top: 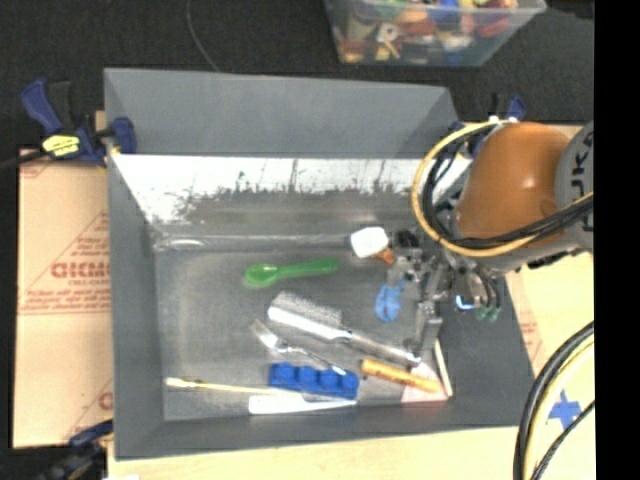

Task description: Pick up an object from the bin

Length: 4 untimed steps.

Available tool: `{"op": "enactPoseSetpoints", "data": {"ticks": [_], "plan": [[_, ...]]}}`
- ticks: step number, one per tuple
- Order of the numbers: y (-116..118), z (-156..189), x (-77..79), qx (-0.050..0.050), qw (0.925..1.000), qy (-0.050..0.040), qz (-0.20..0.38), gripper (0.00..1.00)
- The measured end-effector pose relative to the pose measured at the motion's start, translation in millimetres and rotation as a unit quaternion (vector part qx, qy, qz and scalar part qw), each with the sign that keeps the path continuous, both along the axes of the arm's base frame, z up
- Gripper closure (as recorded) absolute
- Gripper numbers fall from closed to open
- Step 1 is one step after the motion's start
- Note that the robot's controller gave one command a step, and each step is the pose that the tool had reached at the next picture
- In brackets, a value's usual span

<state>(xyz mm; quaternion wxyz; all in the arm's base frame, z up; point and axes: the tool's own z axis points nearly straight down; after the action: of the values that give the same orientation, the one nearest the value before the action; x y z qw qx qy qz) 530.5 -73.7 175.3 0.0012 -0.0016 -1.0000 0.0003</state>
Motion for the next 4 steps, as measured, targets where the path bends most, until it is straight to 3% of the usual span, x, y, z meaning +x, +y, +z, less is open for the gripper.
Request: {"op": "enactPoseSetpoints", "data": {"ticks": [1, 2, 3, 4], "plan": [[0, 3, 1.6, 0.0, 1.0, -0.003, 0.002, 0.0], [67, -106, 39.5, 0.001, 0.9998, -0.0029, -0.018, 0.0], [67, -43, 42.6, -0.001, 0.9926, -0.0123, -0.121, 0.0], [85, -76, 26.6, 0.0, 0.9974, -0.0037, -0.072, 0.0]]}}
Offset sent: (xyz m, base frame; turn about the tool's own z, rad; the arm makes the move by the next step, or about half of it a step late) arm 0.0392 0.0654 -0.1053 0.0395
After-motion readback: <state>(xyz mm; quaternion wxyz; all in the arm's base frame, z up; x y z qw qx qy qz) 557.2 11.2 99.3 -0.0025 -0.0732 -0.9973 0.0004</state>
